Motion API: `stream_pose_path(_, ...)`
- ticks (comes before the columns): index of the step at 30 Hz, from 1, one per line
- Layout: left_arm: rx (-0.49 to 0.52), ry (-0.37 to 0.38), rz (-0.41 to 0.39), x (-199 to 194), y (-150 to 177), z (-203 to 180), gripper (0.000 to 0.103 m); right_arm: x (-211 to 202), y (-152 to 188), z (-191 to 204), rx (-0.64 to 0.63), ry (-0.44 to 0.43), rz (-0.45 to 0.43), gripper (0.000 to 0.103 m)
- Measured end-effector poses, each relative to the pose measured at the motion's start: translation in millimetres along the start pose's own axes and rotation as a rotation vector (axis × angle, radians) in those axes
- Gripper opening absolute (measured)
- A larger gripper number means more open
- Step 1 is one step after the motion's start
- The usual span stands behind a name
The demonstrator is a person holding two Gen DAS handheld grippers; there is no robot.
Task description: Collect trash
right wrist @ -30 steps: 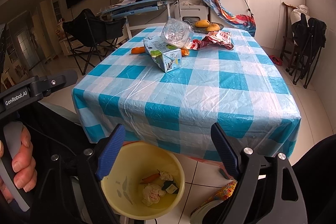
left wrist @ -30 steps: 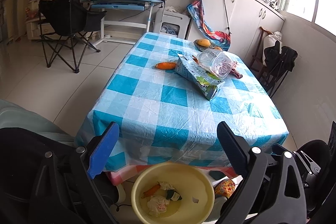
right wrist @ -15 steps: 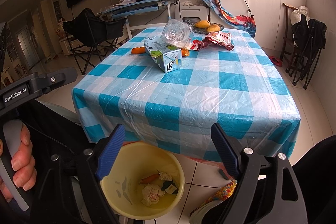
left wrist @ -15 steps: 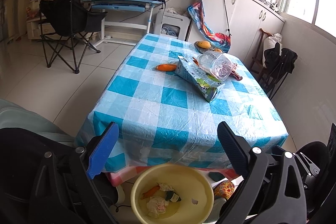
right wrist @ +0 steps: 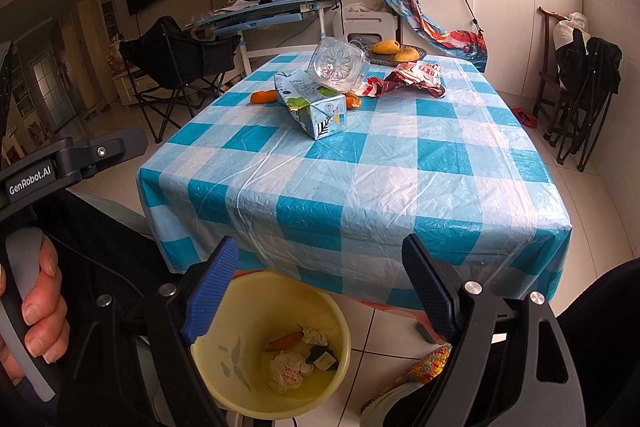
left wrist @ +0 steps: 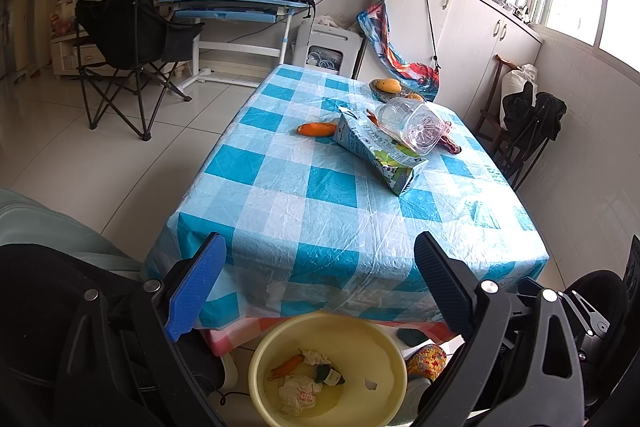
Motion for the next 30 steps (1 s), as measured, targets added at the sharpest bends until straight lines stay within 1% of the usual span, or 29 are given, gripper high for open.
stream_pose_path(4,-0.012,0.007,-0.004,-1.1,-3.9,1.6,0.092,-0.8,-1.8,-1.0,0.002,0.001,-0.004,0.081)
stream_pose_path(8,-0.047,0.016,-0.011,-0.9,-11.4,6.7,0.092,-5.8,-6.5,-5.2,0.019,-0.004,-0.021,0.081)
stream_pose_path(11,-0.062,0.032,-0.012,-0.2,-16.4,7.4,0.092,-7.8,-9.5,-10.4,0.040,-0.010,-0.030,0.082)
stream_pose_path(15,-0.058,0.038,-0.003,4.8,-22.5,4.7,0.092,-7.0,-16.0,-13.3,0.051,-0.022,-0.043,0.083)
stream_pose_path(25,-0.059,0.037,0.026,20.4,-25.5,1.5,0.092,3.5,-20.0,-13.1,0.061,-0.059,-0.023,0.083)
stream_pose_path(30,-0.038,0.027,0.029,25.1,-28.1,-2.7,0.092,6.0,-33.4,-17.8,0.069,-0.066,-0.037,0.084)
Point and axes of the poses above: each gripper's, at about its wrist camera, not at the fingertips, and x roughly the way its jaws point, z to its left, y to its underside, the point moved 1 cm from there along x, roughly the way its jaws point
